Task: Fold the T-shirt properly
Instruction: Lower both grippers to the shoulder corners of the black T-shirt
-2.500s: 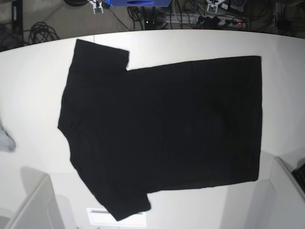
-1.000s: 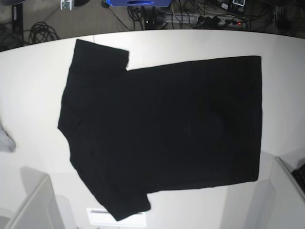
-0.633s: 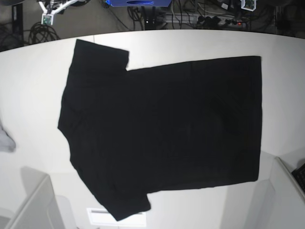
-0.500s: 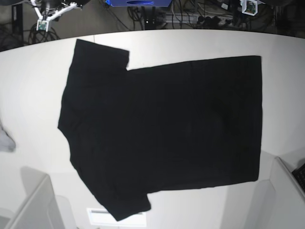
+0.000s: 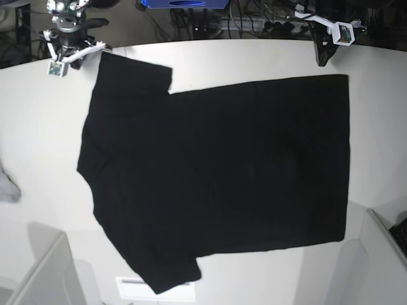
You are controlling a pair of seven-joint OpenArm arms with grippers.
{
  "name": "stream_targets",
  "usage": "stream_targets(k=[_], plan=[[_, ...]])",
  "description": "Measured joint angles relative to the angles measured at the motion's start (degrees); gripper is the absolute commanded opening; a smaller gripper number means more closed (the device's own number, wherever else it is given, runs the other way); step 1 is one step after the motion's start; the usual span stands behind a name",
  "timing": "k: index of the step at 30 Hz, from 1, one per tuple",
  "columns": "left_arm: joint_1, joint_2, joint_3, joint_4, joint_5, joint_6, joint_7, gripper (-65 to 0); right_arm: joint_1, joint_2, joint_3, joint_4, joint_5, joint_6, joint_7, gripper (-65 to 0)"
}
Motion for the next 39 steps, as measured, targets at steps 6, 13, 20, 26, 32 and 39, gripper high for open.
stream_targets(k=[6, 13, 20, 26, 32, 39], plan=[[-4.81, 0.11, -4.50, -0.07, -0.85, 0.24, 10.40, -36.7, 2.10, -0.35, 0.37, 0.04, 10.84, -0.11, 0.04, -42.3], [-8.57, 0.33, -8.35, -0.44, -0.94, -0.07, 13.88, -21.9, 3.65, 6.99, 0.61, -0.57, 34.42, -0.55, -5.57, -34.2], [-9.86, 0.46, -13.51, -2.51, -17.66, -10.03, 14.14, -23.2, 7.32, 11.50, 0.61, -8.46, 46.16, -0.74, -6.38, -29.4], [-9.66, 0.13, -17.99, -6.88, -20.17, -12.63, 14.12, -23.2, 7.28, 12.26, 0.33, -12.85, 46.45, -0.55, -6.45, -29.4], [-9.68, 0.31, -17.94, -9.60, -20.31, -13.05, 14.53, -23.2, 8.37, 12.83, 0.22, -15.91, 46.88, 0.04, -4.96, -29.4], [-9.68, 0.48, -17.94, -9.84, -20.33, -13.40, 14.56, -23.2, 7.91, 12.46, 0.20, -16.52, 46.82, 6.60, -6.93, -29.6]])
